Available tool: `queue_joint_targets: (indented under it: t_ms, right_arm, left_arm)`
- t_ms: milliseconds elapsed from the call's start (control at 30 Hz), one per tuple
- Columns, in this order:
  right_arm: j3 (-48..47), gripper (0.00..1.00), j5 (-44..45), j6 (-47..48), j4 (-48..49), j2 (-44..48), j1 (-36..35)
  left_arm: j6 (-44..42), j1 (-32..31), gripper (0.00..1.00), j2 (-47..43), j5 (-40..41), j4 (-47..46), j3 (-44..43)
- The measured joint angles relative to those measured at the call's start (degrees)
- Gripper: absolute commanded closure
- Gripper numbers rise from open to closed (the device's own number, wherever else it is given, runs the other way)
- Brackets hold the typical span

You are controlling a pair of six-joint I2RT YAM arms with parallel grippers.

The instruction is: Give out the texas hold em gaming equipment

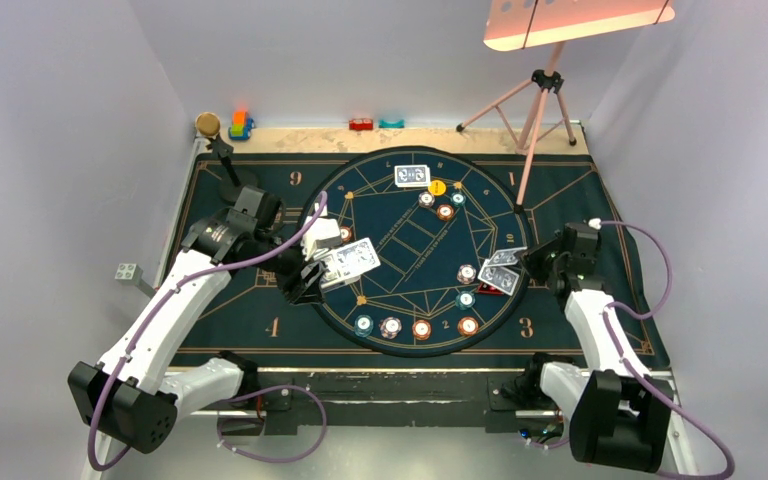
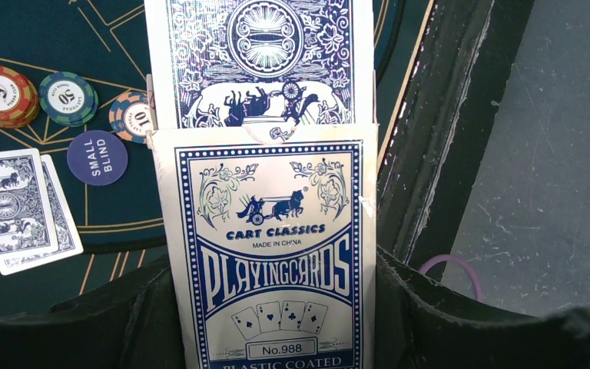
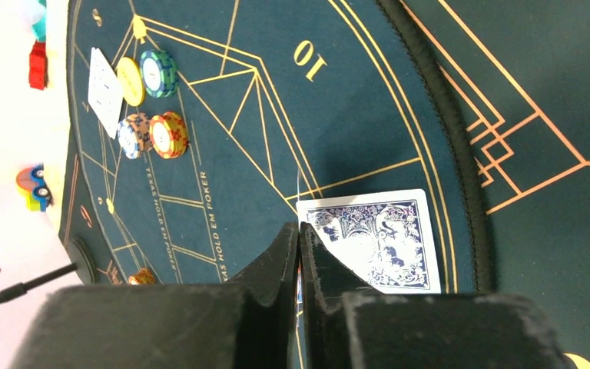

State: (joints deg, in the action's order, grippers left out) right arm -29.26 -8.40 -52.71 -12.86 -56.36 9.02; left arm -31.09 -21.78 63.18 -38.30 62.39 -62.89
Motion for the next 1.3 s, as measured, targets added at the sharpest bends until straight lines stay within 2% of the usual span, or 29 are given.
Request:
queue_joint_targets:
  t_ms: [133, 233, 267, 400, 600, 633, 667, 767, 833, 900, 967, 1067, 1300]
  right_arm:
    - [0.0, 0.71, 0.1, -0.2, -0.3, -2.6, 0.0]
    - [0.0, 0.46, -0.2, -0.2, -1.2, -4.1, 0.0]
    - [0.0, 0.42, -0.3, -0.2, -1.7, -4.3, 0.0]
    - [0.0, 0.36, -1.2, 0.2, -4.1, -3.4, 0.0]
    - [-0.9, 0.34, -2.1, 0.3, -9.5, 2.3, 0.0]
    - [-1.2, 0.31, -2.4, 0.3, -10.3, 3.3, 0.0]
    - [-1.5, 0.19, -3.2, 0.3, -11.0, 4.5, 0.0]
    - [-2.6, 0.14, -4.9, 0.9, -12.3, 7.4, -1.7]
    - [-4.7, 0.12, -5.8, 1.5, -12.9, 7.7, -5.6]
    - [-9.5, 0.11, -6.2, 2.5, -13.8, 5.7, -12.6]
    - [-17.4, 0.09, -6.9, 4.1, -13.4, 1.3, -21.4]
    - [-26.4, 0.08, -8.6, 6.1, -11.3, -4.5, -30.6]
    - [-37.7, 0.06, -14.3, 10.2, -8.1, -17.9, -43.8]
  left_arm:
    - [0.0, 0.0, 0.91, 0.0, 0.0, 0.0, 0.0]
    - [0.0, 0.0, 0.91, 0.0, 0.0, 0.0, 0.0]
    - [0.0, 0.0, 0.91, 0.0, 0.0, 0.0, 0.0]
    - [0.0, 0.0, 0.91, 0.0, 0.0, 0.3, 0.0]
    - [0.0, 0.0, 0.91, 0.0, 0.0, 0.3, 0.0]
    - [0.0, 0.0, 0.91, 0.0, 0.0, 0.3, 0.0]
    - [0.0, 0.0, 0.91, 0.0, 0.0, 0.3, 0.0]
    - [0.0, 0.0, 0.91, 0.0, 0.0, 0.3, 0.0]
    - [0.0, 0.0, 0.91, 0.1, -0.1, 0.3, 0.0]
    - [0.0, 0.0, 0.91, 0.3, -0.2, 0.3, 0.0]
    - [0.0, 0.0, 0.91, 0.7, -0.3, 0.3, 0.0]
    - [0.0, 0.0, 0.91, 0.8, -0.5, 0.2, 0.0]
    - [0.0, 0.0, 0.91, 0.9, -0.5, 0.2, 0.0]
